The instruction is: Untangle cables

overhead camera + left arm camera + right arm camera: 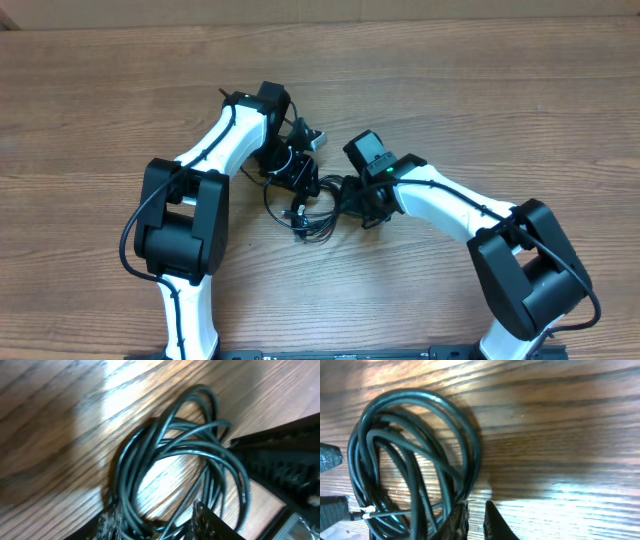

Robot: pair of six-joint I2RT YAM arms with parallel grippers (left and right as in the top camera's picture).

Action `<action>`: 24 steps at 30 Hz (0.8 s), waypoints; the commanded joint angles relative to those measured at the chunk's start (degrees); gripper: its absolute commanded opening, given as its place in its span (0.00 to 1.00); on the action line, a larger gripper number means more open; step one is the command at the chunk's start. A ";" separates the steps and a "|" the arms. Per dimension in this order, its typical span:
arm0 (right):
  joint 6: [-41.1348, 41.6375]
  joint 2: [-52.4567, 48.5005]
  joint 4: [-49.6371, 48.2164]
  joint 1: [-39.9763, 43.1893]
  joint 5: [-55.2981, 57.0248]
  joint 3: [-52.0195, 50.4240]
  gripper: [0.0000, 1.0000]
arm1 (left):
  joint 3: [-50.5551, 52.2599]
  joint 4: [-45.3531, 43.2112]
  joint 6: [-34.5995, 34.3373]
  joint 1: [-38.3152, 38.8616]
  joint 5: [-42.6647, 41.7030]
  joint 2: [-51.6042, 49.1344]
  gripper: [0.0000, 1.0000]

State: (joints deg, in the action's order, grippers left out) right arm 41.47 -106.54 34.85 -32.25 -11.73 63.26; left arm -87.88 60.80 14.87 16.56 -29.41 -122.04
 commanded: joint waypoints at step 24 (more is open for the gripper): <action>-6.49 -2.03 -4.26 2.47 5.84 0.17 0.38 | 6.54 -7.72 -1.22 0.39 2.99 0.42 0.43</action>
State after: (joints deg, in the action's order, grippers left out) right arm 35.94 -106.69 31.38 -29.04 -8.29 63.26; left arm -82.85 53.47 13.82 16.56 -27.64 -121.38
